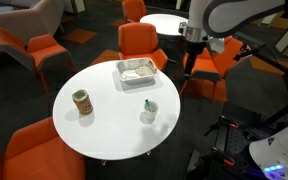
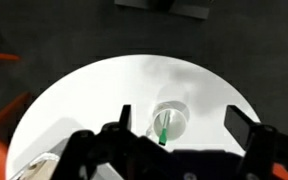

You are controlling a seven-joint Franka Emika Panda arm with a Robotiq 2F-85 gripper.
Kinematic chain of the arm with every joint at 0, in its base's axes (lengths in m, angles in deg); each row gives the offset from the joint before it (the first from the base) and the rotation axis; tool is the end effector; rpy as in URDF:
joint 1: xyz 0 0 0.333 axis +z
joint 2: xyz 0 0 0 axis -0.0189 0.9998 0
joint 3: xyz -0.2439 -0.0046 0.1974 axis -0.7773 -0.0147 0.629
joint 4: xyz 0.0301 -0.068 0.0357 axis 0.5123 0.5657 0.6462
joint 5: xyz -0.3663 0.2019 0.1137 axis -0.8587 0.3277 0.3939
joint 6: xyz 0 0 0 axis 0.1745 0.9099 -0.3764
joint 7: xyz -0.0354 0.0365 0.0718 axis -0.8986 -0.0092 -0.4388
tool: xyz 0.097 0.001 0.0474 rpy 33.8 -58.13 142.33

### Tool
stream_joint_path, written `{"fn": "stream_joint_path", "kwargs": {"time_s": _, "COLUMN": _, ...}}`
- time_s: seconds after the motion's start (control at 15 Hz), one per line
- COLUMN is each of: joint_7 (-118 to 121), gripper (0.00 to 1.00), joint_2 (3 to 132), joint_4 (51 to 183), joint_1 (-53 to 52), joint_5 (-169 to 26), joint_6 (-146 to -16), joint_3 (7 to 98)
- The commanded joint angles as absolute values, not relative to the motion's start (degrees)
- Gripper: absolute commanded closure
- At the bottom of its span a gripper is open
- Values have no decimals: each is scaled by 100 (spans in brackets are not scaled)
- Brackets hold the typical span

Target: Take the pen out of the mug and put it on the table

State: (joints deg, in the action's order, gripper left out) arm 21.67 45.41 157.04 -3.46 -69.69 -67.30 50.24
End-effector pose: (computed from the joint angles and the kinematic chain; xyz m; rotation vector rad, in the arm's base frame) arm 0.5111 -0.0757 0.3461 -3.1083 -0.2215 0.1680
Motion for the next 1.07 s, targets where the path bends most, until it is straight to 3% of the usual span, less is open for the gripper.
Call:
{"fn": "stream_joint_path", "kwargs": {"time_s": 0.0, "joint_7": 1574, "gripper": 0, "joint_2": 5020, "joint_4": 15982, "joint_1": -300, "joint_5": -7082, "joint_6": -7755, "joint_3": 5249}}
{"fn": "stream_joint_path", "kwargs": {"time_s": 0.47, "joint_7": 1414, "gripper": 0, "joint_2": 6583, "joint_4": 15728, "joint_1": -299, "joint_5": -7008, "joint_6": -9317, "joint_3": 5428}}
{"fn": "stream_joint_path", "kwargs": {"time_s": 1.0, "joint_7": 1441, "gripper": 0, "joint_2": 7560, "joint_4": 15145, "joint_1": -299, "joint_5": -7046, "joint_6": -9377, "joint_3": 5618}}
